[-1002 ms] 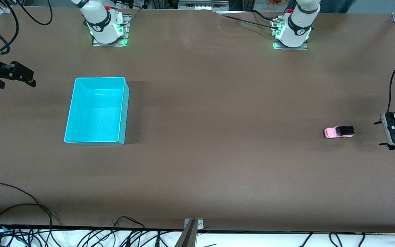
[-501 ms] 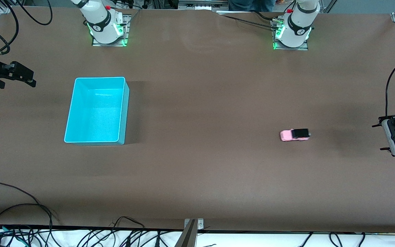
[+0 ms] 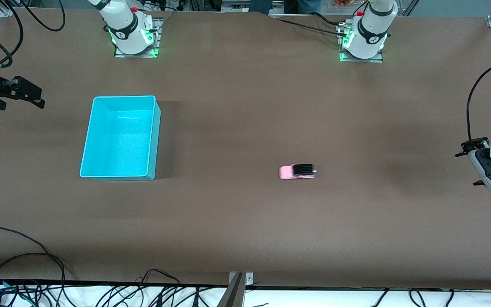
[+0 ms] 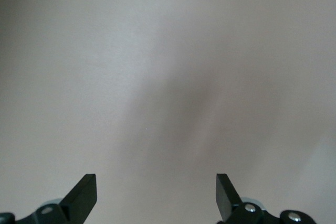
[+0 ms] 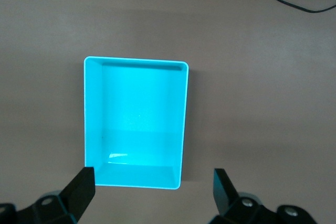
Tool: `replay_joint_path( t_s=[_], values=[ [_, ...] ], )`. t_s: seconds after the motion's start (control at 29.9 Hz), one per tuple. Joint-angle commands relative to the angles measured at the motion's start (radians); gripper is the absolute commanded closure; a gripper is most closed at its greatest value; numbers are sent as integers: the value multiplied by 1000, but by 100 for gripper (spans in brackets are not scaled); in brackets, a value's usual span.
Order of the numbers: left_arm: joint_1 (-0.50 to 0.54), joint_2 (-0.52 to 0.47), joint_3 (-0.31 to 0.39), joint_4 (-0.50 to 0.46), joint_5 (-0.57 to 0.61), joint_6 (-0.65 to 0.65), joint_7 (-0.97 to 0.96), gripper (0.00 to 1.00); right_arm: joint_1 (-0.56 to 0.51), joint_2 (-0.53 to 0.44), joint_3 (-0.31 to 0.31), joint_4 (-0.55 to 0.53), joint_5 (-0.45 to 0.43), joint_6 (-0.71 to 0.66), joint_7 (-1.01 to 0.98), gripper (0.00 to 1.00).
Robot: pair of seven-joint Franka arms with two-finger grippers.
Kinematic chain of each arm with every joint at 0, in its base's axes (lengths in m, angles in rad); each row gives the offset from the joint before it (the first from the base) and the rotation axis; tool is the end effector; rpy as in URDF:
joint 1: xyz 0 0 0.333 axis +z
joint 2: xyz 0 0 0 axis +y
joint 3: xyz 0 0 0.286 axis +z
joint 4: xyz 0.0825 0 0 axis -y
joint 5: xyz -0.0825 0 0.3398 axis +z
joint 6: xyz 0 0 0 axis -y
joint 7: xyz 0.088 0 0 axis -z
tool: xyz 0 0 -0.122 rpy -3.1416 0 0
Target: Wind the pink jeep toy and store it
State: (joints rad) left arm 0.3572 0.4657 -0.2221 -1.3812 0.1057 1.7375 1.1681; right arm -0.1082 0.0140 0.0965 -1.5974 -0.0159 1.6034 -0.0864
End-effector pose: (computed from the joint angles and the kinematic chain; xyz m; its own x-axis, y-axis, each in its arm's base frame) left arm 0.6143 0.1173 0.4126 0.5063 -0.8614 -0.0411 -0.8568 -0.5078 0.0890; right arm 0.5163 -0.0083 0.5638 0.9971 0.0751 -0.0092 0.0753 -0.9971 0.0138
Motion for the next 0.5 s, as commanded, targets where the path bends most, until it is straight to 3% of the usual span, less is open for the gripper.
replay_joint_path(
  t_s=[0.0,0.47],
  values=[
    [-6,-44,6,2,-38,-24,-110,0,-10,-14,9,-13,-13,1,4,0],
    [-63,-79,7,5,-27,-24,-206,0,-10,-14,8,-13,-13,1,4,0]
  ],
)
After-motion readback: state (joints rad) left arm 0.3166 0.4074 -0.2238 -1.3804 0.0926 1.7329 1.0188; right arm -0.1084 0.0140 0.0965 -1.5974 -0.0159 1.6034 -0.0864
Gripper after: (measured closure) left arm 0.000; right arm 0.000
